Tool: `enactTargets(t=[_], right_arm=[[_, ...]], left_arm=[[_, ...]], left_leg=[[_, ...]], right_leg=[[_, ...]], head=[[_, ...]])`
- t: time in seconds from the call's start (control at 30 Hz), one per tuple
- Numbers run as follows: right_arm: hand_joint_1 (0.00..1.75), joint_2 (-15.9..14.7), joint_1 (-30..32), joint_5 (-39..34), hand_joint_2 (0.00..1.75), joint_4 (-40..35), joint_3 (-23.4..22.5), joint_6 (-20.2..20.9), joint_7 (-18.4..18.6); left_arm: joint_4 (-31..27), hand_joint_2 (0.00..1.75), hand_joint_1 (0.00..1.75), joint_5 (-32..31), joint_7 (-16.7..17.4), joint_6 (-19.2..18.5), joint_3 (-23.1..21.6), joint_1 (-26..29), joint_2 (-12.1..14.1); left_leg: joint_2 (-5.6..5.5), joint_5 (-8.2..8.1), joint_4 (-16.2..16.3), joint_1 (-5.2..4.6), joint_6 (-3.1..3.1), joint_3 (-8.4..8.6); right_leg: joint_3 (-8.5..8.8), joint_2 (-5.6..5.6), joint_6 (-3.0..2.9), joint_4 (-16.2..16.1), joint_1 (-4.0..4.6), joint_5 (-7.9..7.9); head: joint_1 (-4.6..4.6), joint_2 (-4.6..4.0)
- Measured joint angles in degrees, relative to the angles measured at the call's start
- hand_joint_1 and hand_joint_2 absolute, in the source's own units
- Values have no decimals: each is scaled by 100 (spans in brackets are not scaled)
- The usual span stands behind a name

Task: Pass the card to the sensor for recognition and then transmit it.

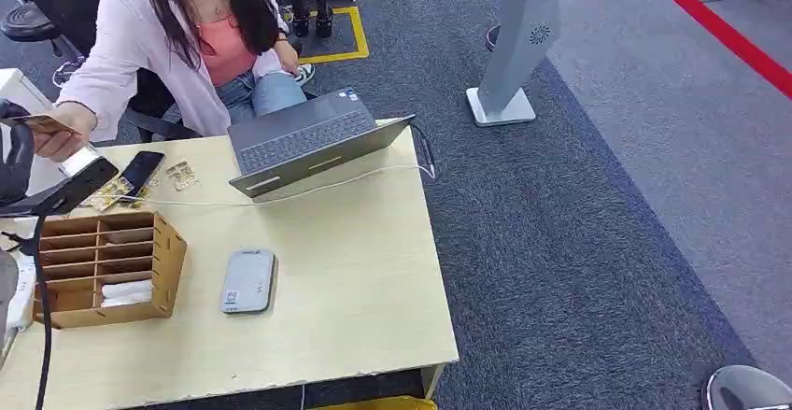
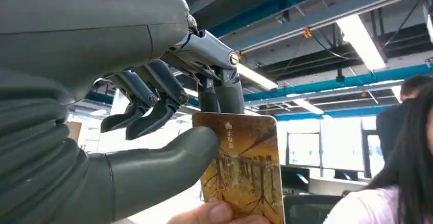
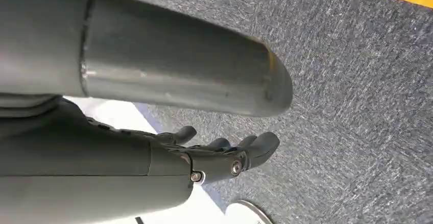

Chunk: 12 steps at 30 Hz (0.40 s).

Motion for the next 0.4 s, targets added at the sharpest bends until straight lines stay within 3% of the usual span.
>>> enactTargets(t=[0.07,0.1,0.3,0.4], right_arm=[[0,0,0,0,0,0,0,2,4],[0,0,0,0,0,0,0,0,4],[0,0,1,2,0,0,-4,9,9],[0,0,1,2,0,0,-13,0,7]], left_arm=[[92,175,175,4,0,11,-11,-1,-22],[134,175,0,9,0,11,-13,-1,-31],[311,175,0,155,-118,271,-57,7,-59],[248,175,0,654,-514,914,-53,178,-61]], left_leg=[[3,0,0,0,0,0],[3,0,0,0,0,-2],[3,0,0,0,0,-9],[4,-1,-1,-1,0,-12]], right_leg=[[-2,2,-3,0,0,2],[-4,3,-3,0,0,2],[-6,2,-3,1,0,2],[-6,4,-3,2,-1,2]], head=[[0,0],[0,0],[0,0],[0,0]])
